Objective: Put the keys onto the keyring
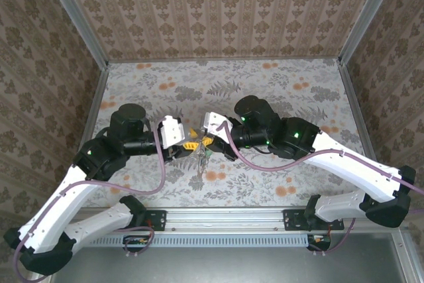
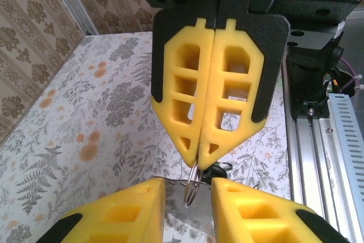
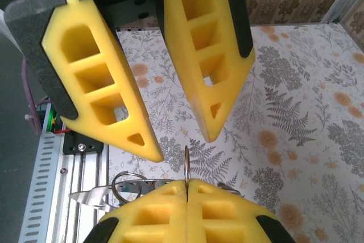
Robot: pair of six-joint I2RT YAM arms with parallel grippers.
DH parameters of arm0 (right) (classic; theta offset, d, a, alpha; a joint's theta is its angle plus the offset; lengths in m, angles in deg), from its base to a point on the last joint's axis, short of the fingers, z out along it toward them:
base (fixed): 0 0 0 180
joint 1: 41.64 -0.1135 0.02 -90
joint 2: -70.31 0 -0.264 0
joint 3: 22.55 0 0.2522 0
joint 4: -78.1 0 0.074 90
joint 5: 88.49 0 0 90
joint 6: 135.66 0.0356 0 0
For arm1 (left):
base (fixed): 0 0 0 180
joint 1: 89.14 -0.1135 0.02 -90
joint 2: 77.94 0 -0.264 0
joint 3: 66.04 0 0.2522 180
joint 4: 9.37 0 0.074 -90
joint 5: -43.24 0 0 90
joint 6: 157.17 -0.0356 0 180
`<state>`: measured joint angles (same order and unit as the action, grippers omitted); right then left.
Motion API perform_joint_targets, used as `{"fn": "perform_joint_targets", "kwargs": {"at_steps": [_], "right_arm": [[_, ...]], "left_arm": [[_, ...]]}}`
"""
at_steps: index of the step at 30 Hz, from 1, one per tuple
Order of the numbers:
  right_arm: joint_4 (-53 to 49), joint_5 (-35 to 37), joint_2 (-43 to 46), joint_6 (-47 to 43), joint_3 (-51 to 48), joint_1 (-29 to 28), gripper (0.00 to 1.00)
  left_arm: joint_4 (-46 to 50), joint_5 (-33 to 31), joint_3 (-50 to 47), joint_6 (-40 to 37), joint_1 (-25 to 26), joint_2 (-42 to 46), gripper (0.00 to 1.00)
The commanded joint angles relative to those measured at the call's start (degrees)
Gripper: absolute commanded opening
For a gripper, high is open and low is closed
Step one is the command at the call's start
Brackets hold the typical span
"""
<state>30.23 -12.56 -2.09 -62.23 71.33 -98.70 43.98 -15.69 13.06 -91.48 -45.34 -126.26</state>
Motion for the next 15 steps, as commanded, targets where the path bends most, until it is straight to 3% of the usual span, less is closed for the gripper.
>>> {"fn": "perform_joint_targets", "kwargs": {"at_steps": [1, 6, 10, 15], "right_arm": [[0.4, -0.03, 0.57, -0.95, 2.45, -0.29, 0.0], [0.57, -1.34, 0.44, -1.09, 2.58, -0.53, 0.0], [0.52, -1.92, 0.59, -1.44, 2.39, -0.53, 0.0], [0.45, -2.99, 1.08, -1.56, 2.0, -0.56, 0.0]], "left_arm": [[1.86, -1.63, 1.68, -1.83, 1.18, -0.97, 0.27], [0.82, -2.15, 0.97, -1.69, 1.81, -1.3, 0.23], [0.02, -1.92, 0.62, -1.49, 1.91, -1.47, 0.0], [-2.16, 1.03, -0.26, -0.85, 1.84, -0.37, 0.0]]}}
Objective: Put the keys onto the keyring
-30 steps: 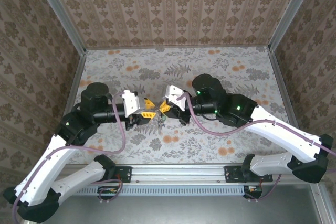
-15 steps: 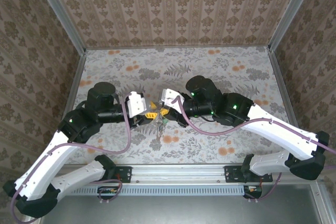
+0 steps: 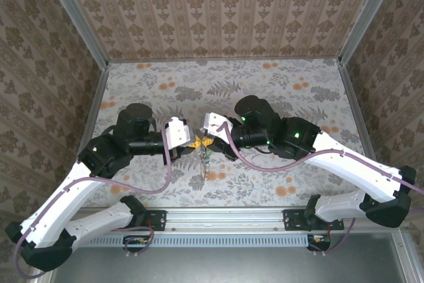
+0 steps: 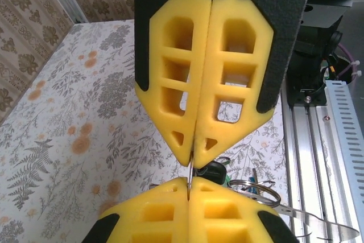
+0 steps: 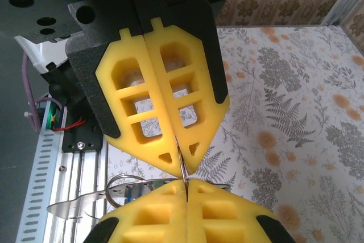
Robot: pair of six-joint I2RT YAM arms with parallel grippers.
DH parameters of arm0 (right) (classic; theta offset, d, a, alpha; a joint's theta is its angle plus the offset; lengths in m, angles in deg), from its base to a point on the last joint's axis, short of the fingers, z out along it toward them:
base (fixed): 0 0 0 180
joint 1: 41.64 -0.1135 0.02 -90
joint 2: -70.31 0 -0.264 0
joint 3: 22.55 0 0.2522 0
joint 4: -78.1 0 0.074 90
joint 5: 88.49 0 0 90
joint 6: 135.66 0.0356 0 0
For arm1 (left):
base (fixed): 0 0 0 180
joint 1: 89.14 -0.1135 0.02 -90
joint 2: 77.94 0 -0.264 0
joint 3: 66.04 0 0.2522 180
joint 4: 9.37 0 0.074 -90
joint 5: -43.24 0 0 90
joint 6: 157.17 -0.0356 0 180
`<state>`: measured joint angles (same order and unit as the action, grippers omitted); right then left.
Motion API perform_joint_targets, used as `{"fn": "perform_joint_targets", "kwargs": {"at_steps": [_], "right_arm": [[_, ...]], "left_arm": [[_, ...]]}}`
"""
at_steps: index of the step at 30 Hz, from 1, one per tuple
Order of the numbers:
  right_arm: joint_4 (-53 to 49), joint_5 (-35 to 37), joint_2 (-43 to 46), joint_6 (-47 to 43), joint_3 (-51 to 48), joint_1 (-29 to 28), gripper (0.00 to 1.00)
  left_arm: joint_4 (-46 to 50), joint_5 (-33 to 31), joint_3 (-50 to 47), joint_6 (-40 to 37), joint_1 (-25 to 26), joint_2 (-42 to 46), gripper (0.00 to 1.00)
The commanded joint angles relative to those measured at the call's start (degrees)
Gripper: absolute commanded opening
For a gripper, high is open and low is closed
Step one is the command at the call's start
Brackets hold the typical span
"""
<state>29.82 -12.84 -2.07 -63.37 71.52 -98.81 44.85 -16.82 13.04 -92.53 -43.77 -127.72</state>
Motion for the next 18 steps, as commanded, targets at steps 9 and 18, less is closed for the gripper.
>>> {"fn": "perform_joint_targets", "kwargs": {"at_steps": [9, 18], "right_arm": [[5.42, -4.02, 4.15, 1.4, -2.76, -0.37, 0.2], [7.94, -4.48, 7.16, 2.4, -5.59, -0.14, 0.11]], "left_arm": [[-10.31, 10.04, -2.87, 4.67, -1.41, 4.29, 0.0], [-14.5, 13.92, -4.87, 7.96, -3.32, 6.38, 0.0]]}}
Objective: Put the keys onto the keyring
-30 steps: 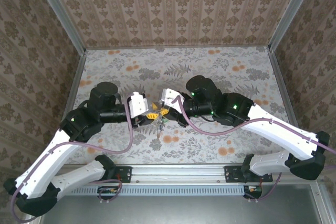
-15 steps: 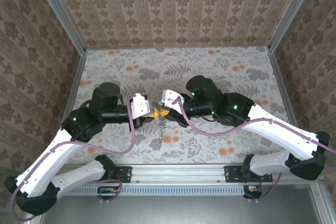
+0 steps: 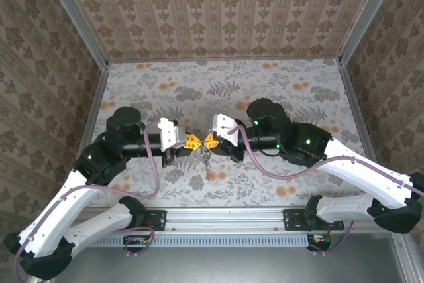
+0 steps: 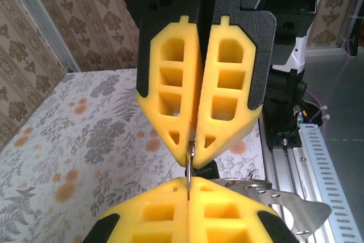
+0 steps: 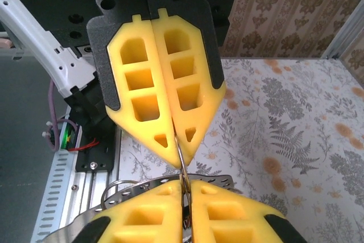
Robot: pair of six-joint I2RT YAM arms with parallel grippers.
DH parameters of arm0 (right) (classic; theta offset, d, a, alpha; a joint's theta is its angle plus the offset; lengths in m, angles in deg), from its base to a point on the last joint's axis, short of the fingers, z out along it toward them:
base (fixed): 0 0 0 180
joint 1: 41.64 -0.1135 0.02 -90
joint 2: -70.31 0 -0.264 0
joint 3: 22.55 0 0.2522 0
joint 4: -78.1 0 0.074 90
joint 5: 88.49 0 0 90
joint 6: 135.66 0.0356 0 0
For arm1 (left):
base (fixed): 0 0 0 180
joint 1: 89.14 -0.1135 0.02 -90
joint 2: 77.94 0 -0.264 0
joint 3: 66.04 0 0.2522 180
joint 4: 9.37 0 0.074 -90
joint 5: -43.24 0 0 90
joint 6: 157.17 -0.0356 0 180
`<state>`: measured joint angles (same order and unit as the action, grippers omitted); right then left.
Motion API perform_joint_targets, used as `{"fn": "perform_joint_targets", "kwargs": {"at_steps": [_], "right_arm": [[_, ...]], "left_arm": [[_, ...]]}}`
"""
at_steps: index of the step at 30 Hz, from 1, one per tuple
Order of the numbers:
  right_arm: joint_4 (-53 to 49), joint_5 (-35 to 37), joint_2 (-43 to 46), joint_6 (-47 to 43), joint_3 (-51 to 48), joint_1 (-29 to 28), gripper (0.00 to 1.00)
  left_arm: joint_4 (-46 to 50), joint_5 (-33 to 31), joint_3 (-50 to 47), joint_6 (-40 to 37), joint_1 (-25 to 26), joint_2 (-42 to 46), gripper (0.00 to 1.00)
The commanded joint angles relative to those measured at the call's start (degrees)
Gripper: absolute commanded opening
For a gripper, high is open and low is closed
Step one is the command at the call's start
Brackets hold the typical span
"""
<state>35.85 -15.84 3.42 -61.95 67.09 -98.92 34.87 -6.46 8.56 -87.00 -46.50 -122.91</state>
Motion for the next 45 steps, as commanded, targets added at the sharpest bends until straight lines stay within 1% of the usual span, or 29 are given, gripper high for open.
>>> {"fn": "perform_joint_targets", "kwargs": {"at_steps": [1, 7, 10, 13, 18, 21, 23, 28, 31, 35, 38, 42, 45], "right_arm": [[2.15, -1.89, 1.89, 1.07, -1.38, 0.01, 0.11], [3.58, -3.2, 2.36, 1.39, -2.47, 0.03, 0.21], [3.96, -3.45, 2.55, 1.38, -2.74, 0.04, 0.22], [4.45, -3.22, 2.98, 1.44, -3.12, 0.15, 0.2], [5.04, -3.05, 3.35, 1.53, -3.58, 0.37, 0.09], [4.91, -3.01, 3.09, 1.74, -3.81, 0.57, 0.08], [4.69, -3.3, 2.74, 1.73, -3.72, 0.67, 0.11], [5.17, -4.52, 2.38, 1.93, -3.45, 0.63, 0.22], [6.25, -5.67, 3.05, 2.03, -3.82, 0.65, 0.24], [6.47, -5.6, 3.18, 2.18, -3.9, 0.67, 0.11], [6.29, -5.23, 2.49, 2.23, -3.72, 0.67, 0.06], [5.99, -4.76, 1.55, 2.54, -3.22, 0.67, 0.02], [4.87, -4.69, 0.53, 2.75, -2.33, 0.67, 0.03]], "left_arm": [[-5.42, 3.88, -0.88, 2.93, -0.81, 2.01, 0.0], [-12.85, 5.37, -4.08, 7.33, -1.26, 3.79, 0.0], [-15.65, 5.6, -5.35, 8.7, -1.36, 4.23, 0.0], [-17.74, 6.7, -6.08, 9.92, -1.5, 4.36, 0.0], [-19.94, 7.26, -7.2, 11.28, -2.06, 5.21, 0.0], [-21.06, 7.93, -7.62, 12.1, -2.59, 5.85, 0.0], [-21.64, 8.52, -7.78, 12.46, -2.74, 6.12, 0.0], [-23.57, 9.61, -8.58, 13.49, -2.99, 6.19, 0.0], [-25.15, 9.97, -9.51, 14.49, -3.19, 6.42, 0.0], [-28.6, 10.95, -10.6, 16.48, -3.74, 7.13, 0.0], [-31.52, 12.26, -11.57, 18.66, -4.05, 7.2, 0.0], [-33.66, 13.09, -12.4, 19.95, -4.23, 7.35, 0.0], [-34.54, 13.58, -12.72, 20.43, -4.31, 7.47, 0.0]]}}
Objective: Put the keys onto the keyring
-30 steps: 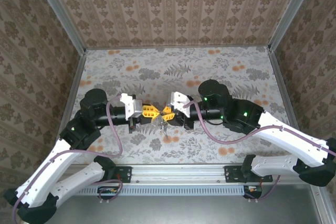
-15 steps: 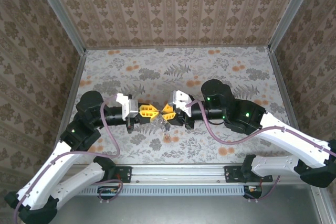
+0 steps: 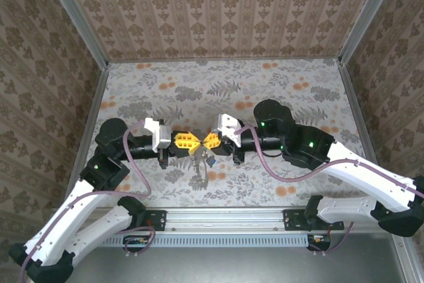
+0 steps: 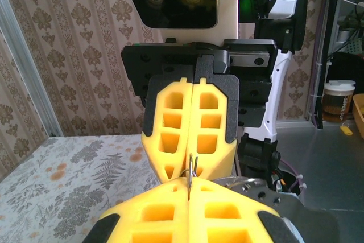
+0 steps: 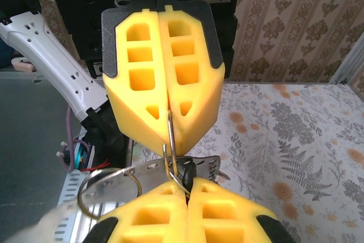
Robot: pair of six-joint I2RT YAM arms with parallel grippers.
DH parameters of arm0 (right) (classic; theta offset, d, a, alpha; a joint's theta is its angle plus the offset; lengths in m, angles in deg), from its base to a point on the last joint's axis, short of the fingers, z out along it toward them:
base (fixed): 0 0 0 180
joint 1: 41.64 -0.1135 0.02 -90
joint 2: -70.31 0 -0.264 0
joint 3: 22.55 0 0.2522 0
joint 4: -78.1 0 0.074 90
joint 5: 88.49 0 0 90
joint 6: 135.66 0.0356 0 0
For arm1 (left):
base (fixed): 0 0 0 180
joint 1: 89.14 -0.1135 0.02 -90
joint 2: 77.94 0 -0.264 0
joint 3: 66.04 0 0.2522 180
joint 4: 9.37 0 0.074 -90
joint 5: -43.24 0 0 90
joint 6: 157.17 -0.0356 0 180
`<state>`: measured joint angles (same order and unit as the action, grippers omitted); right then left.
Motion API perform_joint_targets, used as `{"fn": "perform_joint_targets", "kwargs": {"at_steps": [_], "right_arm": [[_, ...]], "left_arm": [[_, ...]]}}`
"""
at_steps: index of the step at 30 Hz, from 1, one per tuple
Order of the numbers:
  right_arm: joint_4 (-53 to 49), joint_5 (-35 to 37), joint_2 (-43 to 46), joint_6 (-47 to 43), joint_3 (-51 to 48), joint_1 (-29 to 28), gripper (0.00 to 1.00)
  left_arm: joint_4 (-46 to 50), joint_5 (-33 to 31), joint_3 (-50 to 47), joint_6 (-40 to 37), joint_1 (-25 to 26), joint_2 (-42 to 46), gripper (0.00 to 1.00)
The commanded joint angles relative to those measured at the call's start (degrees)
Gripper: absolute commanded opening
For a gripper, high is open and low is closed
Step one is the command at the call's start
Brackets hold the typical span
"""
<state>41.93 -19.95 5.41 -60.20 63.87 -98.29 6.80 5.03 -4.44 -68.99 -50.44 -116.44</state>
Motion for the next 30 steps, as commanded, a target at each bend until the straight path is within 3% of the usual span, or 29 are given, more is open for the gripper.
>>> {"fn": "perform_joint_targets", "kwargs": {"at_steps": [1, 11, 18, 30], "right_arm": [[-1.61, -0.85, -1.91, 0.94, 1.43, 0.04, 0.04], [3.48, -0.11, 2.71, 2.18, -1.88, 0.01, 0.34], [7.67, 3.17, 7.5, 1.67, -4.46, -0.18, 0.37], [10.42, -2.83, 3.96, 2.03, -3.22, -0.58, 0.4]], "left_arm": [[-6.62, 2.09, 0.23, 2.42, -0.38, 1.13, 0.0], [-2.47, 0.35, 0.34, -0.19, -0.64, 2.02, 0.0], [-2.06, 2.95, 0.71, -0.11, -1.34, 1.96, 0.0], [-1.78, 5.05, 1.63, 0.23, -1.34, 1.15, 0.0]]}}
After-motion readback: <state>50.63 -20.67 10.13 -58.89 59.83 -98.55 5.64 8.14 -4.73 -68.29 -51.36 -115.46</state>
